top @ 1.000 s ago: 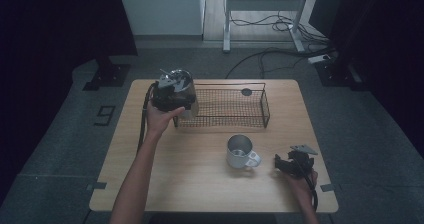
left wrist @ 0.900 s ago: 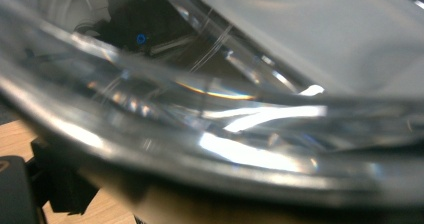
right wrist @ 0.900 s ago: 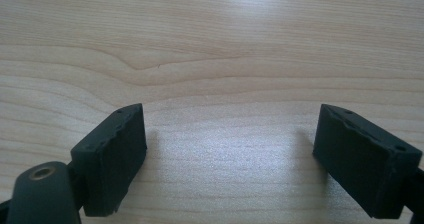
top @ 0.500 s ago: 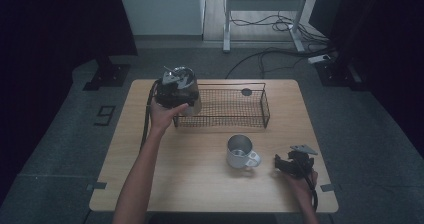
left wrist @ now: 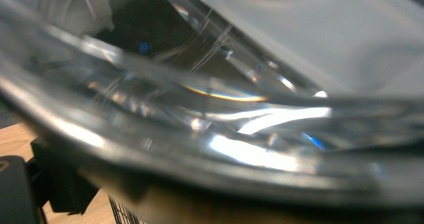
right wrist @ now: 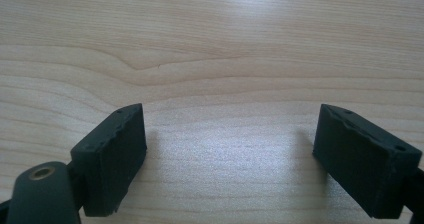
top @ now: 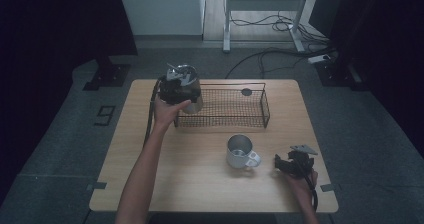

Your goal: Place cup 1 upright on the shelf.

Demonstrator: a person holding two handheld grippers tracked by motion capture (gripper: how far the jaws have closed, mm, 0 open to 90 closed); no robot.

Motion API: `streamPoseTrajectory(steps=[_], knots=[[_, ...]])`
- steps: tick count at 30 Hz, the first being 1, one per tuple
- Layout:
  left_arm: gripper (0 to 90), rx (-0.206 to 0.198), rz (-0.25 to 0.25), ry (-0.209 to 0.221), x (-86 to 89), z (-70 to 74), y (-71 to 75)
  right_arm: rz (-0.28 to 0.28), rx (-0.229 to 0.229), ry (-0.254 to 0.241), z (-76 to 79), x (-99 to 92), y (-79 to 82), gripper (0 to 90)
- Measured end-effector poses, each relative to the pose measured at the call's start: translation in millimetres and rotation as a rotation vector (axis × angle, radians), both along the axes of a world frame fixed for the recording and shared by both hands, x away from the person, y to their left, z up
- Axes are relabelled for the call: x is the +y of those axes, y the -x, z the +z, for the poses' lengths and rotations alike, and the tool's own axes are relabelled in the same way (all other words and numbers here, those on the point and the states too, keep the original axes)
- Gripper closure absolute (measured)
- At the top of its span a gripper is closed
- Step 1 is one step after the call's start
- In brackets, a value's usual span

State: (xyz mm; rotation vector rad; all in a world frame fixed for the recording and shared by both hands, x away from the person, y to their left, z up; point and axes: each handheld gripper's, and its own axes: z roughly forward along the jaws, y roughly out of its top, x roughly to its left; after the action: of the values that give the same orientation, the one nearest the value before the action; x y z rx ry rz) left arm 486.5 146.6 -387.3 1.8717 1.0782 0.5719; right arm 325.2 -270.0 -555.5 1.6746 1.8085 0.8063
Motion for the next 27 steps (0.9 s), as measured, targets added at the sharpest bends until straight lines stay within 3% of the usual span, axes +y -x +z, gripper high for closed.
streamPoseTrajectory(steps=[27], knots=[[3.8,0.044,0.027,-0.004,-9.7,-31.9,-26.4,-0.003,0.000,-0.001,0.0,-0.2,-0.1,13.1]])
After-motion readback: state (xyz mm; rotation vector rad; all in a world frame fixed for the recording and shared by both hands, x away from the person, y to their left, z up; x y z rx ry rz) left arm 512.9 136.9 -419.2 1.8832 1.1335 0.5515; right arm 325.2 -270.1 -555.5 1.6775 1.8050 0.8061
